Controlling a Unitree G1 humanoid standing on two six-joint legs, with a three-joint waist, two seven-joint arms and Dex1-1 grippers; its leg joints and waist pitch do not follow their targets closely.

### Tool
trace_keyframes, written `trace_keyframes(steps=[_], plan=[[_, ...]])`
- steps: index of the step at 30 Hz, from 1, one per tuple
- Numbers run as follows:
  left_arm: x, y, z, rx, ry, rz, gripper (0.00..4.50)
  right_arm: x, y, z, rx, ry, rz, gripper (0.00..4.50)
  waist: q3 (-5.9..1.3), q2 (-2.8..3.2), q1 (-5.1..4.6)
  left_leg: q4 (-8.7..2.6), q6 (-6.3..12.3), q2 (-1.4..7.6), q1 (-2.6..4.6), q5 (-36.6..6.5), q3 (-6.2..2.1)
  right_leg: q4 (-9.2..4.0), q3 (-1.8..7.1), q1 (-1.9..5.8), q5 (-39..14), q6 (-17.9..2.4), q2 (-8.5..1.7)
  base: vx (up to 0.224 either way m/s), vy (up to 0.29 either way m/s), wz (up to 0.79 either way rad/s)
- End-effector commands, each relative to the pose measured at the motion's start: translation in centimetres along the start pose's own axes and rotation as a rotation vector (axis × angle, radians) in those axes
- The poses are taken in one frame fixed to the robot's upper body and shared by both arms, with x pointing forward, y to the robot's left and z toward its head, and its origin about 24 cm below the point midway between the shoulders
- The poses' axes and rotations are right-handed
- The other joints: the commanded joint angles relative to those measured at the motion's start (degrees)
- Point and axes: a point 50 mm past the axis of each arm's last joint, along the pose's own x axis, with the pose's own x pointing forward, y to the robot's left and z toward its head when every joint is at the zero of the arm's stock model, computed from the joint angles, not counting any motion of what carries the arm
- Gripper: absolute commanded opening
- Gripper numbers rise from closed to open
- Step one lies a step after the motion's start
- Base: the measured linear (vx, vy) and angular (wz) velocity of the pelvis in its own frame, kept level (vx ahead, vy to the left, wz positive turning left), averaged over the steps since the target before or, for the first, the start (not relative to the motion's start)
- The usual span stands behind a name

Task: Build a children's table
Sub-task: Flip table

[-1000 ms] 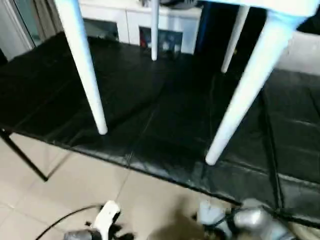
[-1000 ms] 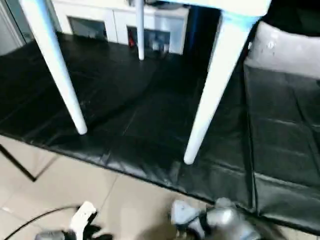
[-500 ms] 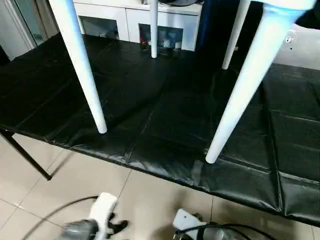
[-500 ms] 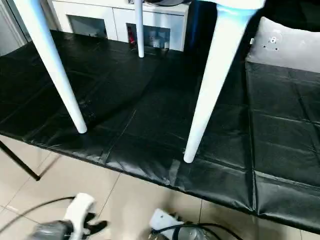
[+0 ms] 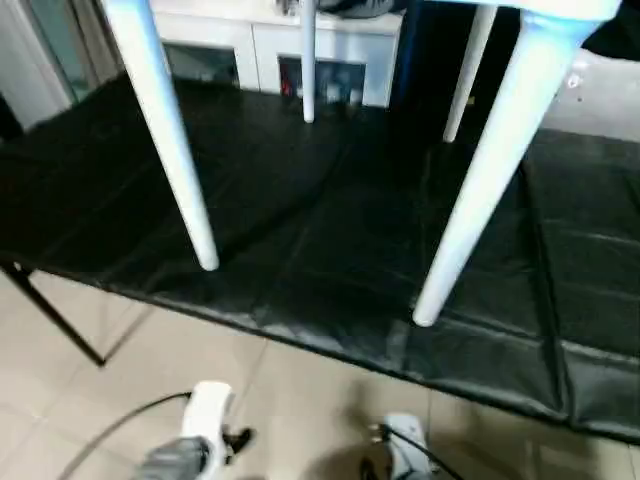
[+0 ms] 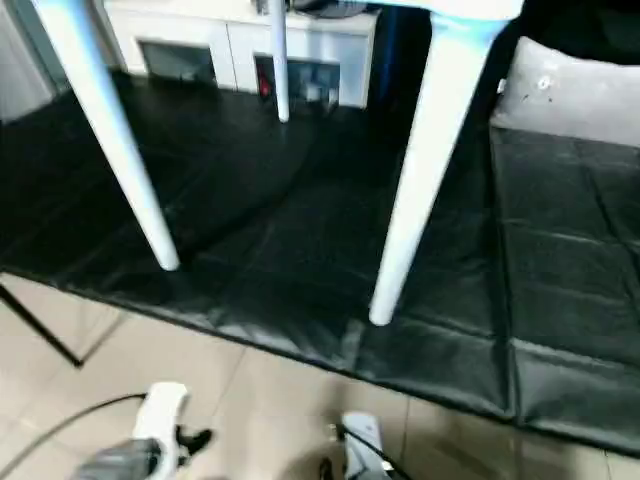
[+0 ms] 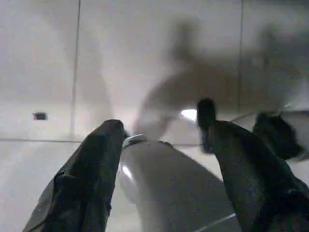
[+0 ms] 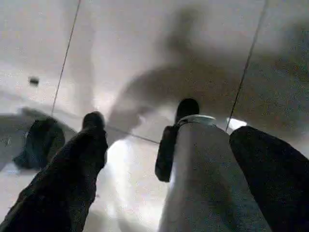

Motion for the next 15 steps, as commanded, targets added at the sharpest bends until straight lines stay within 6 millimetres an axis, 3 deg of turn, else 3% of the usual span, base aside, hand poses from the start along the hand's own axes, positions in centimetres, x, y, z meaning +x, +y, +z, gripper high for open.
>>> trace_keyframes(steps=[1, 2, 3, 4, 5, 6, 8, 9, 10, 11, 12, 14, 15], plan=[[-0.2, 0.6, 0.2, 0.006, -0.001, 0.034, 3.2, -0.3, 3.1, -2.2, 0.067, 0.083, 0.044, 4.5, -0.74, 0.63, -2.2, -5.1, -1.64, 0.93, 2.23, -14.32, 0.75, -8.27, 3.49, -1.96, -38.83, -8.68, -2.35, -0.098, 0.218, -0.52], [-0.2, 0.6, 0.2, 0.002, 0.0, 0.035, 3.2, -0.3, 3.2, -2.3, 0.074, 0.086, 0.044, 4.5, 0.49, 0.88, -3.22, -9.0, 0.49, 2.93, 1.74, -25.63, 0.45, -5.75, -0.09, -3.41, -36.17, -7.21, -0.22, -0.125, 0.266, -0.58], [-0.2, 0.5, 0.0, -0.024, -0.003, 0.039, 3.2, -0.4, 3.6, -2.8, 0.111, 0.101, 0.043, 4.5, -1.95, 3.11, -4.5, -13.94, 4.25, 6.62, -1.78, -38.67, -2.48, 0.97, -5.27, 1.54, -14.53, -8.13, -1.83, -0.151, 0.263, -0.31], [-0.2, 0.5, -0.1, -0.056, -0.004, 0.039, 3.2, -0.5, 3.8, -3.0, 0.14, 0.105, 0.038, 4.5, -1.7, 2.65, -4.85, -13.93, 5.11, 7.27, -2.1, -39.39, -1.89, 1.35, -6.14, 1.47, -8.26, -8.21, -2.3, -0.151, 0.263, -0.31], [-0.2, 0.4, -0.2, -0.07, -0.007, 0.038, 3.2, -0.5, 4.0, -3.2, 0.156, 0.107, 0.034, 4.5, -1.29, 3.47, -4.99, -14.05, 4.45, 7.22, -2.59, -40.92, -1.7, 1.14, -7.09, 1.81, -2.35, -7.77, -3.43, -0.104, 0.202, 0.02], [-0.2, 0.4, -0.2, -0.074, -0.008, 0.038, 3.2, -0.5, 4.0, -3.3, 0.161, 0.108, 0.033, 4.5, -1.24, 3.03, -5.41, -13.8, 2.05, 6.7, -2.6, -43.91, -1.38, 0.32, -7.16, 2.92, -3.95, -6.19, -4.65, -0.035, 0.146, 0.01], [-0.2, 0.4, -0.1, -0.089, -0.039, 0.04, 3.2, -0.7, 4.7, -3.8, 0.186, 0.113, 0.034, 4.5, -1.6, 1.2, -5.72, -11.96, 0.21, 5.05, -1.62, -41.41, -0.76, -2.57, -6.41, 2.72, -12.04, -5.05, -5.94, -0.025, 0.116, -0.04], [-0.2, 0.4, -0.1, -0.093, -0.044, 0.042, 3.2, -0.7, 4.9, -3.9, 0.19, 0.112, 0.035, 4.5, -1.47, 0.38, -5.42, -9.83, -1.5, 3.6, -0.74, -34.43, 0.3, -6.31, -5.09, 1.28, -32.14, -3.2, -8.16, 0.0, 0.0, 0.0], [-0.3, 0.4, 0.1, -0.102, -0.069, 0.046, 3.2, -0.8, 5.3, -4.1, 0.152, 0.115, 0.027, 4.5, -1.42, -0.03, -5.49, -9.63, -1.35, 3.65, -0.83, -32.77, 0.32, -6.62, -4.8, 1.05, -34.48, -3.26, -8.42, 0.0, 0.0, 0.0], [-0.3, 0.5, 0.3, -0.101, -0.082, 0.053, 3.2, -0.9, 5.5, -4.3, 0.134, 0.124, 0.027, 4.5, -1.61, 0.08, -5.26, -9.74, -1.03, 3.8, -1.39, -29.21, 0.49, -6.7, -4.39, 1.36, -33.11, -4.04, -8.51, 0.0, 0.0, 0.0], [-0.3, 0.6, 0.3, -0.1, -0.085, 0.065, 3.2, -1.0, 5.9, -4.6, 0.112, 0.138, 0.03, 4.5, -2.0, -0.17, -4.94, -9.65, -0.39, 3.92, -1.63, -24.67, 0.92, -6.2, -3.92, 1.53, -27.63, -5.6, -8.44, 0.0, 0.0, 0.0], [-0.3, 0.7, 0.3, -0.098, -0.079, 0.073, 3.2, -1.1, 6.2, -4.7, 0.095, 0.146, 0.032, 4.5, -2.29, -0.41, -4.75, -9.49, 0.39, 4.05, -2.03, -19.8, 1.37, -5.45, -3.7, 1.82, -20.89, -7.47, -8.24, 0.0, 0.0, 0.0], [-0.3, 0.7, 0.1, -0.104, -0.055, 0.074, 3.2, -1.2, 6.8, -4.9, 0.055, 0.15, 0.023, 4.5, -2.41, -0.65, -4.72, -9.29, 1.44, 4.19, -2.34, -15.57, 1.9, -4.85, -3.8, 1.93, -15.61, -9.55, -7.87, 0.05, -0.044, 0.03]])
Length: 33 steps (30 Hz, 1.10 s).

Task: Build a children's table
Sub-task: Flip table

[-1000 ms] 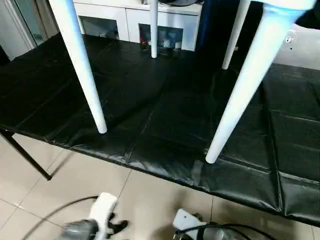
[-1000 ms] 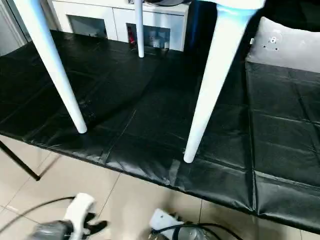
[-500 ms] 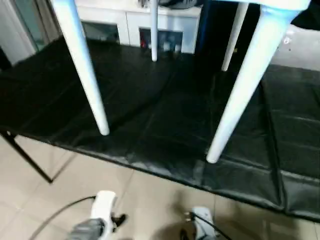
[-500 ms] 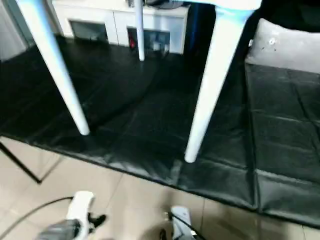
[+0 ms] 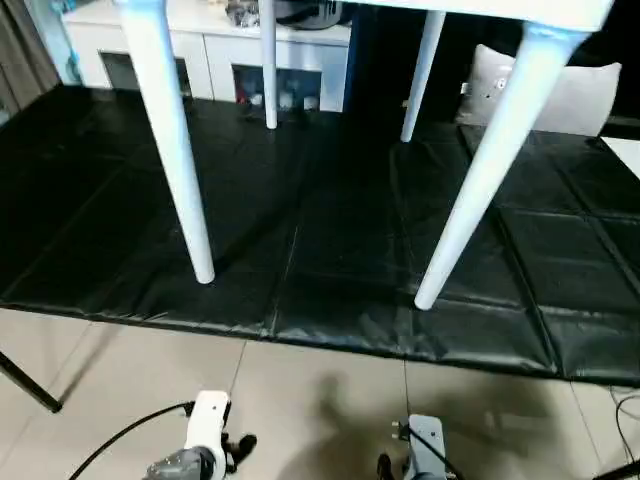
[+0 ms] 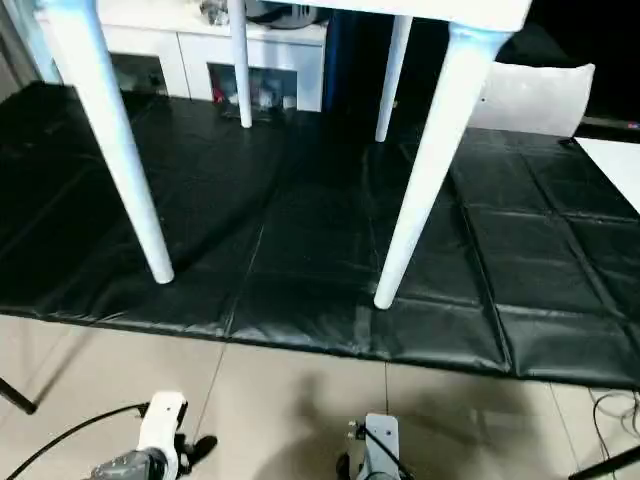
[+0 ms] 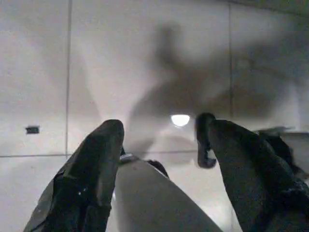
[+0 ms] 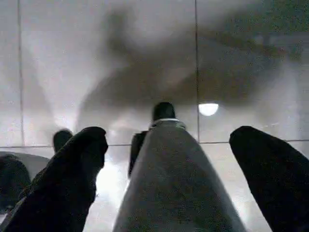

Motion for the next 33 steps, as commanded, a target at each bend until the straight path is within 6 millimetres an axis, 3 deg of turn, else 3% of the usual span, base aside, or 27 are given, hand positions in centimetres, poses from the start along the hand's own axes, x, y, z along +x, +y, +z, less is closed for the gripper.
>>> trace_keyframes(steps=[1, 2, 5, 6, 8, 11, 13, 15, 17, 19, 23, 28, 33], plan=[[0.0, 0.2, 0.4, -0.001, 0.002, 0.014, 3.2, -2.0, 7.3, -4.5, 0.016, 0.168, 0.14, 4.5, -1.35, 0.73, -0.25, -6.73, 2.85, 3.83, -1.45, -16.18, -0.59, -3.57, 2.22, 1.23, -13.69, -9.83, -2.63, 0.05, -0.044, 0.03], [0.0, 0.1, 0.1, -0.008, 0.025, 0.009, 3.2, -2.2, 7.7, -4.6, 0.034, 0.18, 0.133, 4.5, -1.59, 0.69, -0.37, -6.56, 2.99, 3.87, -1.41, -15.66, -0.38, -3.48, 2.26, 1.17, -13.68, -10.41, -2.63, 0.064, -0.04, 0.02], [0.0, 0.0, -0.5, -0.012, 0.071, -0.004, 3.2, -2.5, 8.4, -5.3, 0.037, 0.228, 0.129, 4.5, -2.3, 0.74, -0.4, -6.03, 3.93, 3.78, -1.63, -9.78, -0.01, -2.87, 2.11, 1.38, -6.86, -12.57, -2.54, 0.087, -0.04, 0.02], [0.0, 0.0, -0.7, -0.014, 0.083, -0.003, 3.2, -2.7, 8.6, -5.5, 0.031, 0.244, 0.127, 4.5, -2.69, 0.97, -0.43, -5.41, 5.73, 3.7, -1.95, -1.91, 0.06, -1.99, 1.84, 1.79, 1.47, -14.61, -2.5, 0.097, -0.039, -0.02], [0.0, 0.0, -0.7, -0.014, 0.083, -0.003, 3.2, -2.7, 8.6, -5.5, 0.031, 0.244, 0.127, 4.5, -3.12, 0.95, -0.41, -4.53, 8.32, 3.55, -1.97, 4.8, 0.25, -1.4, 1.58, 1.97, 7.51, -16.01, -2.45, 0.09, -0.038, -0.03], [0.0, 0.0, -0.7, -0.014, 0.083, -0.003, 3.2, -2.7, 8.6, -5.5, 0.031, 0.244, 0.127, 4.5, -3.41, 0.89, -0.39, -4.18, 10.89, 3.78, -1.75, 6.85, 0.55, -1.38, 1.32, 1.86, 7.25, -17.21, -2.52, 0.041, -0.023, -0.01], [0.0, 0.0, -0.7, -0.014, 0.083, -0.003, 3.2, -2.7, 8.6, -5.5, 0.031, 0.244, 0.127, 4.5, -3.18, 0.97, -0.44, -4.32, 11.39, 4.08, -1.95, 5.51, 0.68, -1.66, 1.15, 1.67, 4.47, -17.28, -2.48, 0.0, 0.0, 0.0], [0.0, 0.0, -0.7, -0.014, 0.083, -0.003, 3.2, -2.7, 8.6, -5.5, 0.031, 0.244, 0.127, 4.5, -2.72, 1.07, -0.44, -5.02, 9.54, 4.52, -1.96, -0.76, 0.75, -2.4, 1.17, 1.61, -2.63, -16.45, -2.55, 0.0, 0.0, 0.0], [0.0, 0.0, -0.7, -0.014, 0.083, -0.003, 3.2, -2.7, 8.6, -5.5, 0.031, 0.244, 0.127, 4.5, -2.33, 1.23, -0.49, -5.82, 5.09, 4.72, -1.7, -9.34, 0.88, -3.24, 1.38, 1.28, -10.07, -14.68, -2.47, 0.0, 0.0, 0.0], [0.0, 0.0, -0.7, -0.014, 0.083, -0.003, 3.2, -2.7, 8.6, -5.5, 0.031, 0.244, 0.127, 4.5, -2.25, 1.25, -0.56, -6.08, 2.83, 4.73, -1.77, -12.05, 1.03, -3.44, 1.46, 1.19, -12.3, -13.34, -2.41, 0.0, 0.0, 0.0], [0.0, 0.0, -0.7, -0.014, 0.083, -0.003, 3.2, -2.7, 8.6, -5.5, 0.031, 0.244, 0.127, 4.5, -2.36, 1.4, -0.61, -6.15, 1.28, 4.7, -1.9, -11.08, 1.29, -3.25, 1.51, 1.14, -9.72, -12.7, -2.2, 0.0, 0.0, 0.0], [0.0, 0.0, -0.7, -0.014, 0.083, -0.003, 3.2, -2.7, 8.6, -5.5, 0.031, 0.244, 0.127, 4.5, -2.59, 1.37, -0.58, -5.79, 2.54, 4.63, -2.04, -6.49, 1.48, -2.63, 1.44, 1.36, -3.58, -14.14, -2.24, 0.0, 0.0, 0.0], [0.0, 0.0, -0.7, -0.014, 0.083, -0.003, 3.2, -2.7, 8.6, -5.5, 0.031, 0.244, 0.127, 4.5, -2.33, 1.38, -0.61, -6.09, 2.31, 4.79, -1.99, -9.37, 1.57, -3.15, 1.5, 1.19, -7.73, -13.75, -2.35, 0.0, 0.0, 0.0]])
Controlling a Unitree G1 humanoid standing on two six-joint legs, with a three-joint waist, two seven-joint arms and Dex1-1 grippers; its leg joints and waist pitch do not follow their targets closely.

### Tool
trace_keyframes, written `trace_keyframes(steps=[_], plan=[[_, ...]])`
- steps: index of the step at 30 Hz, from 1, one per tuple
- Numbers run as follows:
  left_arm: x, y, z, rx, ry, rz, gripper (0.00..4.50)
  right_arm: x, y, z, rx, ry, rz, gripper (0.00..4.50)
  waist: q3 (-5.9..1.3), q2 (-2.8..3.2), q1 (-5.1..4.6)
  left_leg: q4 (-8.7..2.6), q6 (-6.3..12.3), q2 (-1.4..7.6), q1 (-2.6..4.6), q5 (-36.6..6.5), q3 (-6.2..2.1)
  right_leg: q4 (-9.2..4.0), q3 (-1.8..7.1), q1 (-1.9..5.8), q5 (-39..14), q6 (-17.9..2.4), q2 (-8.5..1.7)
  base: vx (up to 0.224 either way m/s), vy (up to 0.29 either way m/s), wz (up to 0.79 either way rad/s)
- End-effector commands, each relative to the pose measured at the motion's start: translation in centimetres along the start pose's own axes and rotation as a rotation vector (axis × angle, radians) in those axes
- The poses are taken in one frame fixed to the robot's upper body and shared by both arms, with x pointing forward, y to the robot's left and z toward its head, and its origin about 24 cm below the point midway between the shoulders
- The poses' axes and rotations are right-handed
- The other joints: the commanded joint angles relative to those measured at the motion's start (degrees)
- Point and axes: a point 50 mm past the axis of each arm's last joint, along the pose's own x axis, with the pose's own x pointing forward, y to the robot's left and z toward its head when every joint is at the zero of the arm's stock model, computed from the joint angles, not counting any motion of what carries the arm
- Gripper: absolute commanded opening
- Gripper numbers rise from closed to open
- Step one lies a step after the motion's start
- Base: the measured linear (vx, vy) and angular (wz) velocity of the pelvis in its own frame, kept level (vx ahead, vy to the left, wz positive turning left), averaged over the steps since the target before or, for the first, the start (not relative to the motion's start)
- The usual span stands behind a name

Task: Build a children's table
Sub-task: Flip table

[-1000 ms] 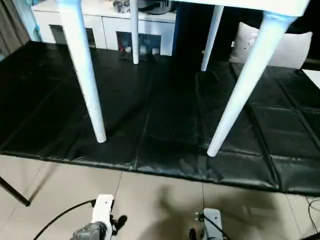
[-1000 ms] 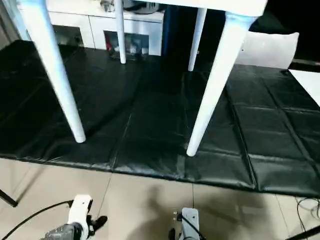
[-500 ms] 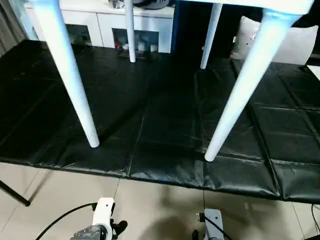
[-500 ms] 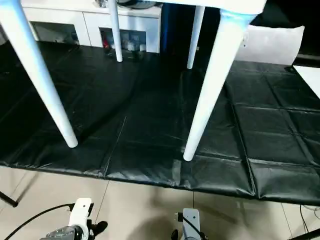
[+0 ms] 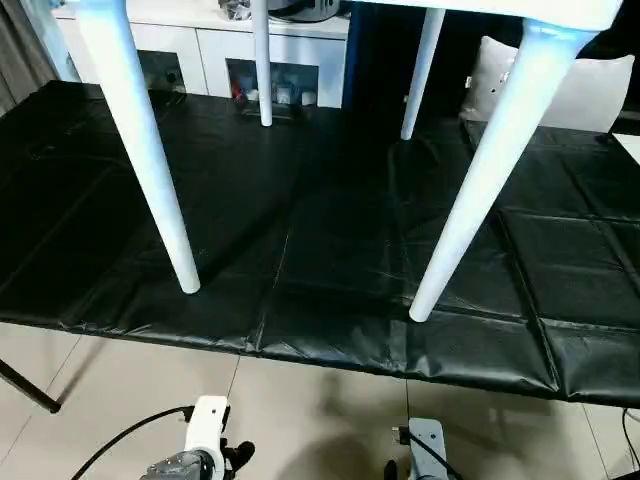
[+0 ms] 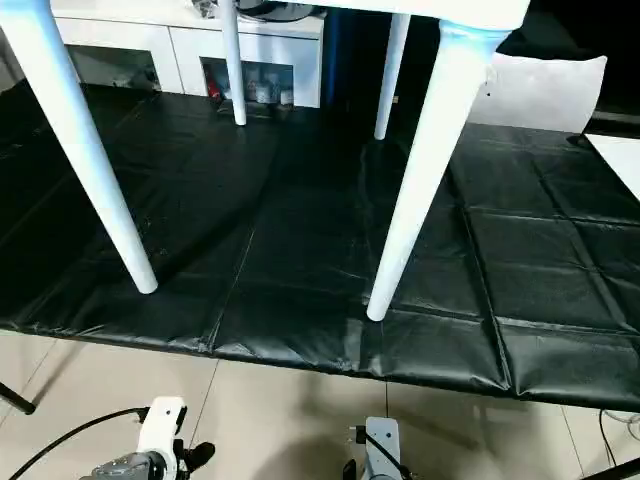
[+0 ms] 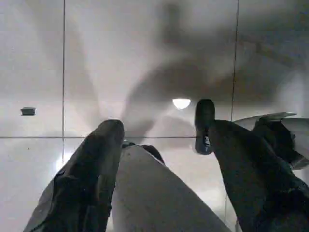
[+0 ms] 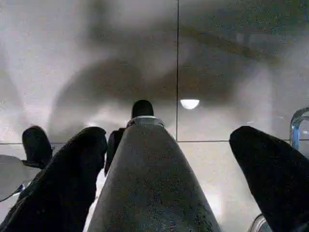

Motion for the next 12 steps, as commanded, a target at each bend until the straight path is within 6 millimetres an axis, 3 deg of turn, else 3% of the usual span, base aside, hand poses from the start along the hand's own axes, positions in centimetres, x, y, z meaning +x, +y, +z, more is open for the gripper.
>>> trace_keyframes(steps=[1, 5, 12], plan=[[-0.02, 0.08, 0.09, 0.003, 0.0, 0.002, 3.2, -3.12, 8.8, -5.3, 0.039, 0.219, 0.198, 4.5, -0.88, 0.78, -0.54, -5.57, 3.5, 2.68, -1.26, -9.65, 0.11, -3.53, 2.32, 2.4, -9.41, -14.0, -3.25, 0.0, 0.0, 0.0], [-0.02, 0.08, 0.09, 0.003, 0.0, 0.002, 3.2, -3.12, 8.8, -5.3, 0.039, 0.219, 0.198, 4.5, -0.81, 0.8, -0.58, -5.72, 2.68, 2.69, -1.27, -10.8, 0.04, -3.73, 2.38, 2.27, -10.88, -13.27, -3.23, 0.0, 0.0, 0.0], [-0.02, 0.08, 0.09, 0.003, 0.0, 0.002, 3.2, -3.12, 8.8, -5.3, 0.039, 0.219, 0.198, 4.5, -0.82, 0.83, -0.62, -5.77, 2.78, 2.71, -1.31, -9.66, 0.09, -3.63, 2.36, 2.3, -9.03, -13.61, -3.21, 0.0, 0.0, 0.0]])
